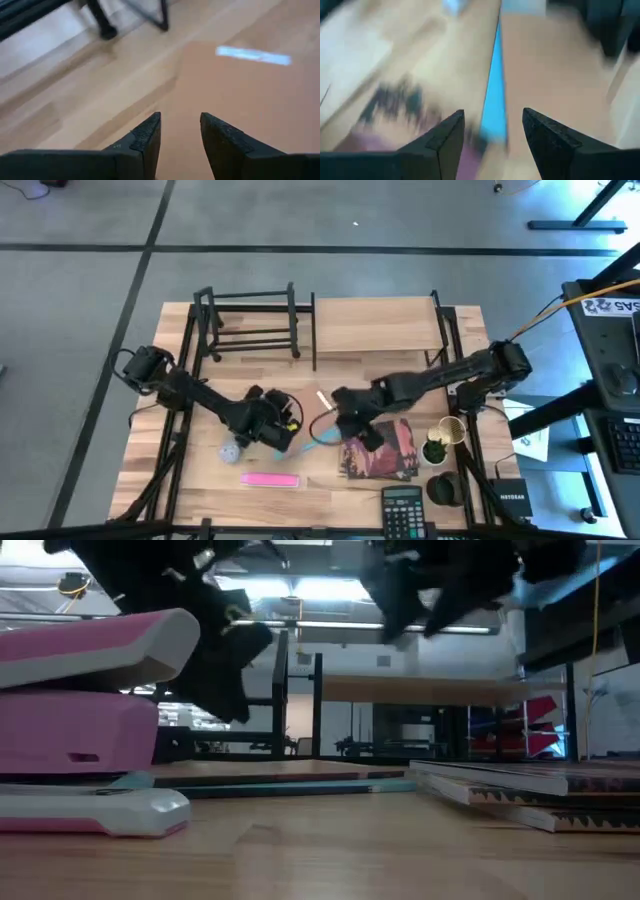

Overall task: Stock shelves
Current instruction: Stack the brown book on top of the brown book

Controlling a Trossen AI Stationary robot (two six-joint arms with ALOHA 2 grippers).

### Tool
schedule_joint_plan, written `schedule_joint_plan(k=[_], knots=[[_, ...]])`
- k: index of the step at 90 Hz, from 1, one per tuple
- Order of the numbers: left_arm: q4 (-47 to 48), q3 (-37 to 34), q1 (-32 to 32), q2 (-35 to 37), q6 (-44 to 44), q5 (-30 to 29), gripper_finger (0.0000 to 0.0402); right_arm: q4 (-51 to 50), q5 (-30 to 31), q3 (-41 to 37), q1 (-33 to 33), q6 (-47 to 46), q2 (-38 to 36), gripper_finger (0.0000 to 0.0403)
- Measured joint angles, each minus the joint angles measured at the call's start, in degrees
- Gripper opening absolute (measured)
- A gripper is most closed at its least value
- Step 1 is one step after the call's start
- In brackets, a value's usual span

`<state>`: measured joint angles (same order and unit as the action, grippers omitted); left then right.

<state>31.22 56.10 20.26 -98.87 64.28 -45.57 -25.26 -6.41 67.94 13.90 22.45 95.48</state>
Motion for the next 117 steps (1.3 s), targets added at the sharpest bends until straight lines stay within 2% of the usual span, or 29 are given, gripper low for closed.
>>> schedule_joint_plan(k=[24,33,48,63,76,88,100,117], knots=[[-15.5,-7.1,-4.5,0.0,-7.7,9.6,0.0066,22.9,3.6,-3.8,3.1,-2.2,8.7,0.0186],[-19.1,-9.0,-5.3,0.2,-7.8,11.5,0.0054,25.6,6.6,-3.9,3.5,0.5,12.9,0.0186],[-21.8,-10.6,-5.4,0.3,-7.8,14.3,0.0043,27.6,18.8,-3.9,4.2,5.2,18.1,0.0186],[-23.6,-10.5,-5.2,0.2,-8.6,18.1,0.0034,32.0,19.6,-3.7,4.2,8.0,20.8,0.0186],[-28.0,-10.6,-5.0,0.1,-10.2,23.8,0.0026,34.2,21.6,-3.6,4.3,9.3,21.4,0.0186],[-28.6,-10.7,-5.0,0.0,-11.2,22.6,0.0019,34.8,23.4,-3.6,4.3,10.3,21.4,0.0196],[-27.0,-10.7,-4.9,1.1,-11.4,20.0,0.0012,33.4,25.8,-2.6,5.1,10.7,21.6,0.0231],[-25.8,-9.5,-3.7,2.9,-11.0,12.0,0.0001,24.6,30.7,1.5,7.5,10.2,21.9,0.0278]])
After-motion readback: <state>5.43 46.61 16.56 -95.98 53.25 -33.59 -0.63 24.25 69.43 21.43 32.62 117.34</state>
